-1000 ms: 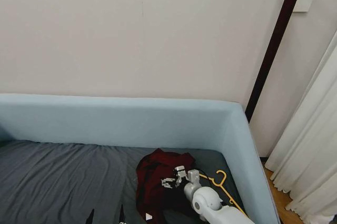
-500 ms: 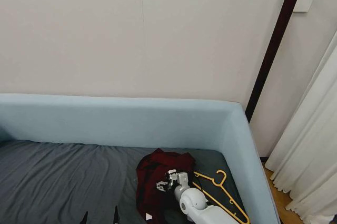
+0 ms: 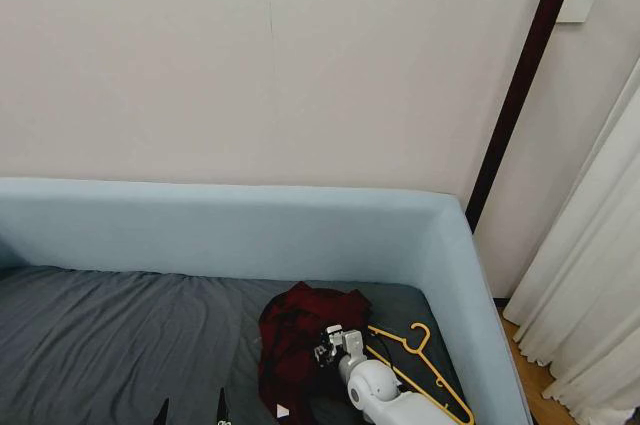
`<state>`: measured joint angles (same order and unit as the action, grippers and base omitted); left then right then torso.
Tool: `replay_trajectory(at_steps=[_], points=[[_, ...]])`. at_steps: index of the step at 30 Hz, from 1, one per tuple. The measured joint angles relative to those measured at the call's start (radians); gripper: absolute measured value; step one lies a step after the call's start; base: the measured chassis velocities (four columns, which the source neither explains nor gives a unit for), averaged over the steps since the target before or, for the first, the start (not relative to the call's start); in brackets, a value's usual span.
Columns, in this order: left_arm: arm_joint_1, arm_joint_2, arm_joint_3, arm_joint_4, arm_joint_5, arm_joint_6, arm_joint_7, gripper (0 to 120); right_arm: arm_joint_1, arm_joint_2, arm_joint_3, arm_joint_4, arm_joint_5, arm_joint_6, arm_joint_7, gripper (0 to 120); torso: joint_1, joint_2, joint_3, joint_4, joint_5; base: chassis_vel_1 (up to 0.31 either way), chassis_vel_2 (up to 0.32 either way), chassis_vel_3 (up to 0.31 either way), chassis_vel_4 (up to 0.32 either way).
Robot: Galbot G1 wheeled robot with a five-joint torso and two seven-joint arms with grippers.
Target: Pick up the clothes from the sofa and hang them on the clothes hanger.
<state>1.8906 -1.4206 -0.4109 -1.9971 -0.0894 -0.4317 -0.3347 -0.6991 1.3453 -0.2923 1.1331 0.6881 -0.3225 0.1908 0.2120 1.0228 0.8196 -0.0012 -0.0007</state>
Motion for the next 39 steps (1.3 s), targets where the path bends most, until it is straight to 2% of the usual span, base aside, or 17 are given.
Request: replay_trajectory(at_steps=[5,11,16,20,29,36,39], points=[[-0.003,-0.004,0.001,0.004,0.000,-0.001,0.000,100,0.005,-0.014,-0.006,0.016,0.004,0.004,0.001,0,0.000,0.000,0.000,0.0000,0.0000,0.000,0.000,0.000,0.000],[-0.005,-0.005,0.001,0.005,-0.001,-0.002,0.001,100,0.007,-0.038,-0.016,0.050,0.006,0.017,0.017,0,0.000,0.000,0.000,0.0000,0.0001,0.000,0.000,0.000,0.000],[-0.010,-0.007,-0.002,0.005,-0.018,-0.005,0.000,100,0.002,-0.119,-0.034,0.163,0.007,0.047,0.016,0,0.000,0.000,0.000,-0.0003,0.0000,0.000,0.000,0.000,0.000],[-0.021,-0.008,-0.005,0.009,-0.026,-0.005,0.000,100,0.021,-0.177,-0.052,0.263,0.095,0.048,0.014,0,0.000,0.000,0.000,-0.0002,0.0001,0.000,0.000,0.000,0.000],[-0.030,-0.022,-0.011,0.006,-0.051,-0.005,-0.003,100,0.166,-0.229,-0.097,0.398,0.195,0.069,-0.005,0,0.000,0.000,0.000,0.0000,0.0000,0.000,0.000,0.000,0.000],[-0.034,-0.030,-0.022,0.002,-0.065,-0.004,-0.007,100,0.290,-0.222,-0.149,0.427,0.239,0.075,-0.018,0,0.000,0.000,0.000,-0.0001,-0.0001,0.000,0.000,0.000,0.000],[-0.033,-0.043,-0.035,-0.003,-0.074,-0.006,-0.012,100,0.405,-0.199,-0.221,0.429,0.277,0.089,-0.034,0,0.000,0.000,0.000,0.0000,-0.0002,0.000,0.000,0.000,0.000]])
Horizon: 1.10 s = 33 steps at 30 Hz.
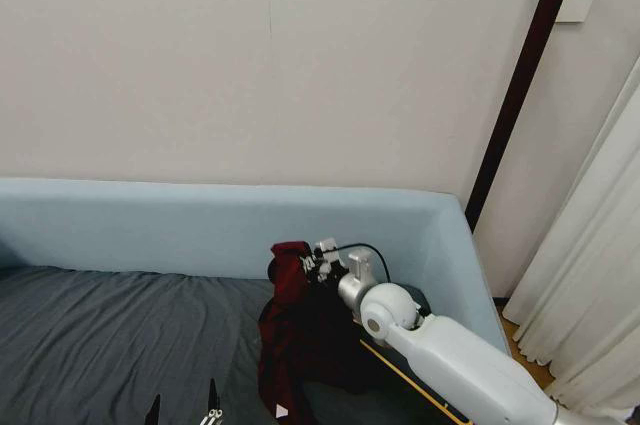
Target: Pick up the clothes from the sofa and hang them on the clothes hanger.
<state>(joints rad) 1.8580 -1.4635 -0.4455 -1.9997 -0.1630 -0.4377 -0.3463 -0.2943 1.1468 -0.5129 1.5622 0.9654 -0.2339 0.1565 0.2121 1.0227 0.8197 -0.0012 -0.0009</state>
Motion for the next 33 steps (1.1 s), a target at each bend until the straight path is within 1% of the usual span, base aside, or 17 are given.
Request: replay_trajectory(at_steps=[5,8,10,11,12,14,16,17,19,22,23,25,26,27,29,31,33], points=[[0.005,-0.014,-0.026,-0.002,-0.021,-0.013,-0.007,100,0.097,0.044,-0.071,-0.001,0.035,0.027,-0.024,0,0.000,0.000,0.000,0.0003,-0.0001,0.000,0.000,0.000,0.000],[0.006,-0.017,-0.036,-0.002,-0.031,-0.014,-0.009,100,0.113,0.052,-0.082,0.015,0.052,0.035,-0.030,0,0.000,0.000,0.000,0.0003,0.0000,0.000,0.000,0.000,0.000],[0.006,-0.020,-0.042,-0.004,-0.035,-0.014,-0.010,100,0.107,0.036,-0.089,0.052,0.065,0.045,-0.044,0,0.000,0.000,0.000,0.0008,0.0000,0.000,0.000,0.000,0.000],[0.006,-0.021,-0.043,-0.005,-0.035,-0.014,-0.011,100,0.088,0.013,-0.092,0.070,0.062,0.052,-0.055,0,0.000,0.000,0.000,0.0004,-0.0001,0.000,0.000,0.000,0.000],[0.006,-0.021,-0.043,-0.005,-0.035,-0.014,-0.011,100,0.088,0.013,-0.092,0.070,0.062,0.052,-0.055,0,0.000,0.000,0.000,0.0004,-0.0001,0.000,0.000,0.000,0.000],[0.008,-0.021,-0.042,-0.007,-0.035,-0.014,-0.011,100,0.009,-0.060,-0.095,0.095,0.022,0.079,-0.098,0,0.000,0.000,0.000,0.0001,0.0002,0.000,0.000,0.000,0.000],[0.009,-0.022,-0.037,-0.006,-0.032,-0.014,-0.011,100,-0.109,-0.143,-0.081,0.099,-0.033,0.109,-0.140,0,0.000,0.000,0.000,-0.0002,0.0007,0.000,0.000,0.000,0.000],[0.009,-0.022,-0.037,-0.006,-0.032,-0.014,-0.011,100,-0.109,-0.143,-0.081,0.099,-0.033,0.109,-0.140,0,0.000,0.000,0.000,-0.0002,0.0007,0.000,0.000,0.000,0.000],[0.009,-0.021,-0.029,0.000,-0.029,-0.014,-0.011,100,-0.242,-0.216,-0.048,0.088,-0.101,0.145,-0.180,0,0.000,0.000,0.000,-0.0009,0.0009,0.000,0.000,0.000,0.000],[0.004,-0.009,-0.016,0.012,-0.026,-0.009,-0.010,100,-0.431,-0.300,0.025,0.067,-0.223,0.206,-0.229,0,0.000,0.000,0.000,-0.0004,0.0004,0.000,0.000,0.000,0.000],[0.004,-0.009,-0.016,0.012,-0.026,-0.009,-0.010,100,-0.431,-0.300,0.025,0.067,-0.223,0.206,-0.229,0,0.000,0.000,0.000,-0.0004,0.0004,0.000,0.000,0.000,0.000],[-0.009,0.003,-0.009,0.026,-0.025,-0.003,-0.010,100,-0.571,-0.342,0.072,0.061,-0.330,0.241,-0.256,0,0.000,0.000,0.000,-0.0007,0.0009,0.000,0.000,0.000,0.000],[-0.016,0.008,-0.004,0.033,-0.025,0.000,-0.010,100,-0.615,-0.352,0.092,0.056,-0.380,0.255,-0.265,0,0.000,0.000,0.000,-0.0005,0.0005,0.000,0.000,0.000,0.000],[-0.016,0.008,-0.004,0.033,-0.025,0.000,-0.010,100,-0.615,-0.352,0.092,0.056,-0.380,0.255,-0.265,0,0.000,0.000,0.000,-0.0005,0.0005,0.000,0.000,0.000,0.000],[-0.027,0.014,0.003,0.040,-0.024,0.008,-0.009,100,-0.676,-0.358,0.130,0.032,-0.449,0.279,-0.278,0,0.000,0.000,0.000,-0.0002,0.0004,0.000,0.000,0.000,0.000],[-0.034,0.019,0.008,0.041,-0.024,0.015,-0.009,100,-0.705,-0.359,0.155,0.010,-0.483,0.292,-0.280,0,0.000,0.000,0.000,0.0001,0.0005,0.000,0.000,0.000,0.000],[-0.037,0.022,0.011,0.041,-0.024,0.018,-0.009,100,-0.714,-0.359,0.165,-0.004,-0.509,0.303,-0.283,0,0.000,0.000,0.000,0.0001,0.0004,0.000,0.000,0.000,0.000]])
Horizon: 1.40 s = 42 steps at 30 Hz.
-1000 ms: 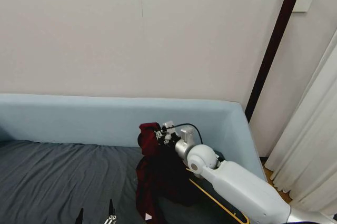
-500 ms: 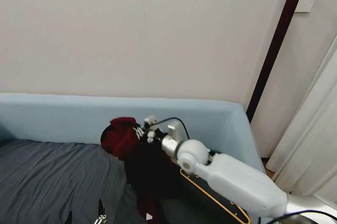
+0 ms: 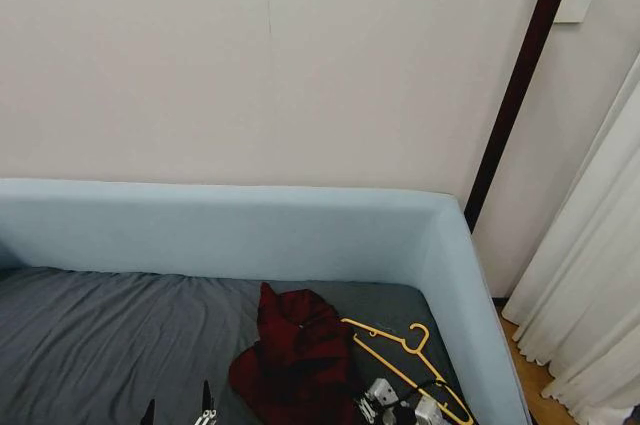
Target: Pick up the clothes from the sofa and hang them on the clothes hanger.
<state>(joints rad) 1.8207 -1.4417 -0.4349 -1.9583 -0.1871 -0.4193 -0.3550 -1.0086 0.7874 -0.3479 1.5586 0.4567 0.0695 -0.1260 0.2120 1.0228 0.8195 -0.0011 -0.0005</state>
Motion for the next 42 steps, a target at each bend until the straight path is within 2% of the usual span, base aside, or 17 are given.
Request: replay_trajectory(at_steps=[6,11,14,15,19,21,24,25,27,29,30,32,34,35,36,39,42], points=[[-0.009,0.016,0.002,0.001,-0.006,0.008,0.001,100,0.008,-0.017,0.043,-0.031,-0.060,0.037,-0.025,0,0.000,0.000,0.000,0.0003,-0.0001,0.000,0.000,0.000,0.000],[-0.017,0.022,0.004,0.010,-0.009,0.012,0.001,100,-0.026,-0.049,0.063,-0.034,-0.105,0.060,-0.050,1,0.000,0.000,0.000,-0.0003,-0.0002,0.000,0.000,0.000,0.000],[-0.021,0.027,0.008,0.011,-0.009,0.019,0.001,100,-0.073,-0.058,0.112,-0.038,-0.153,0.077,-0.042,15,0.000,0.000,0.000,-0.0003,0.0000,0.000,0.000,0.000,0.000],[-0.021,0.027,0.008,0.011,-0.009,0.019,0.001,100,-0.073,-0.058,0.112,-0.038,-0.153,0.077,-0.042,15,0.000,0.000,0.000,-0.0003,0.0000,0.000,0.000,0.000,0.000],[-0.024,0.038,0.009,0.010,-0.016,0.024,0.001,100,-0.162,-0.093,0.242,-0.022,-0.202,0.096,-0.047,34,0.000,0.000,0.000,-0.0003,-0.0001,0.000,0.000,0.000,0.000],[-0.025,0.041,0.009,0.010,-0.017,0.024,0.001,100,-0.184,-0.106,0.270,-0.015,-0.204,0.103,-0.051,37,0.000,0.000,0.000,-0.0004,-0.0002,0.000,0.000,0.000,0.000],[-0.030,0.048,0.010,0.011,-0.023,0.025,0.001,100,-0.254,-0.139,0.360,0.038,-0.161,0.102,-0.052,51,0.000,0.000,0.000,-0.0003,-0.0002,0.000,0.000,0.000,0.000],[-0.030,0.048,0.010,0.011,-0.023,0.025,0.001,100,-0.254,-0.139,0.360,0.038,-0.161,0.102,-0.052,51,0.000,0.000,0.000,-0.0003,-0.0002,0.000,0.000,0.000,0.000],[-0.032,0.049,0.012,0.011,-0.024,0.026,0.000,100,-0.283,-0.149,0.399,0.076,-0.126,0.087,-0.050,61,0.000,0.000,0.000,-0.0002,-0.0004,0.000,0.000,0.000,0.000],[-0.033,0.049,0.013,0.011,-0.024,0.027,0.000,100,-0.294,-0.149,0.411,0.116,-0.041,0.050,-0.026,69,0.000,0.000,0.000,-0.0003,-0.0006,0.000,0.000,0.000,0.000],[-0.033,0.049,0.013,0.011,-0.024,0.027,0.000,100,-0.294,-0.149,0.411,0.116,-0.041,0.050,-0.026,69,0.000,0.000,0.000,-0.0003,-0.0006,0.000,0.000,0.000,0.000],[-0.033,0.048,0.014,0.011,-0.023,0.027,0.000,100,-0.286,-0.122,0.407,0.165,0.113,-0.031,0.047,77,0.000,0.000,0.000,-0.0004,-0.0006,0.000,0.000,0.000,0.000],[-0.027,0.046,0.014,0.012,-0.020,0.027,0.000,100,-0.247,-0.058,0.391,0.211,0.343,-0.106,0.149,86,0.000,0.000,0.000,-0.0005,-0.0005,0.000,0.000,0.000,0.000],[-0.024,0.045,0.014,0.012,-0.017,0.027,0.000,100,-0.214,-0.001,0.393,0.231,0.488,-0.127,0.233,92,0.000,0.000,0.000,0.0000,-0.0004,0.000,0.000,0.000,0.000],[-0.024,0.045,0.014,0.012,-0.017,0.027,0.000,100,-0.214,-0.001,0.393,0.231,0.488,-0.127,0.233,92,0.000,0.000,0.000,0.0000,-0.0004,0.000,0.000,0.000,0.000],[-0.014,0.044,0.011,0.011,-0.008,0.027,0.000,100,-0.154,0.139,0.428,0.227,0.748,-0.168,0.375,99,0.000,0.000,0.000,0.0008,-0.0003,0.000,0.000,0.000,0.000],[-0.010,0.046,0.008,0.011,-0.004,0.027,0.000,100,-0.145,0.179,0.435,0.204,0.815,-0.190,0.389,100,0.000,0.000,0.000,0.0003,-0.0003,0.000,0.000,0.000,0.000]])
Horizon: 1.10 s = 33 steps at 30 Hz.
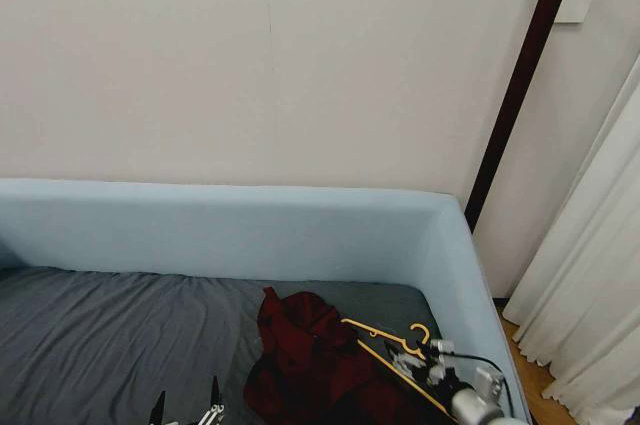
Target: Pick up the clothes from the sofa and hang them on the clothes hanger.
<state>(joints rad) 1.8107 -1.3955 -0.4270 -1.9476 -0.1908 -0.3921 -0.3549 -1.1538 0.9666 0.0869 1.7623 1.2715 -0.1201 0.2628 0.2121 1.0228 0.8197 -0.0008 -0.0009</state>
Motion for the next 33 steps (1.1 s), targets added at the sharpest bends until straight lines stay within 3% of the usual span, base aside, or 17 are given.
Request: replay_trajectory(at_steps=[9,26,33], points=[[0.008,-0.017,0.000,0.007,0.024,-0.005,0.000,100,-0.009,0.000,-0.051,-0.059,0.057,-0.142,-0.093,100,0.000,0.000,0.000,-0.0005,-0.0001,0.000,0.000,0.000,0.000],[0.021,-0.039,-0.004,0.005,0.036,-0.013,-0.002,100,0.061,0.042,-0.097,-0.170,0.050,-0.169,-0.141,100,0.000,0.000,0.000,-0.0003,0.0000,0.000,0.000,0.000,0.000],[0.022,-0.039,-0.010,0.002,0.036,-0.015,-0.004,100,0.049,0.051,-0.119,-0.195,-0.023,-0.168,-0.155,100,0.000,0.000,0.000,-0.0005,0.0001,0.000,0.000,0.000,0.000]])
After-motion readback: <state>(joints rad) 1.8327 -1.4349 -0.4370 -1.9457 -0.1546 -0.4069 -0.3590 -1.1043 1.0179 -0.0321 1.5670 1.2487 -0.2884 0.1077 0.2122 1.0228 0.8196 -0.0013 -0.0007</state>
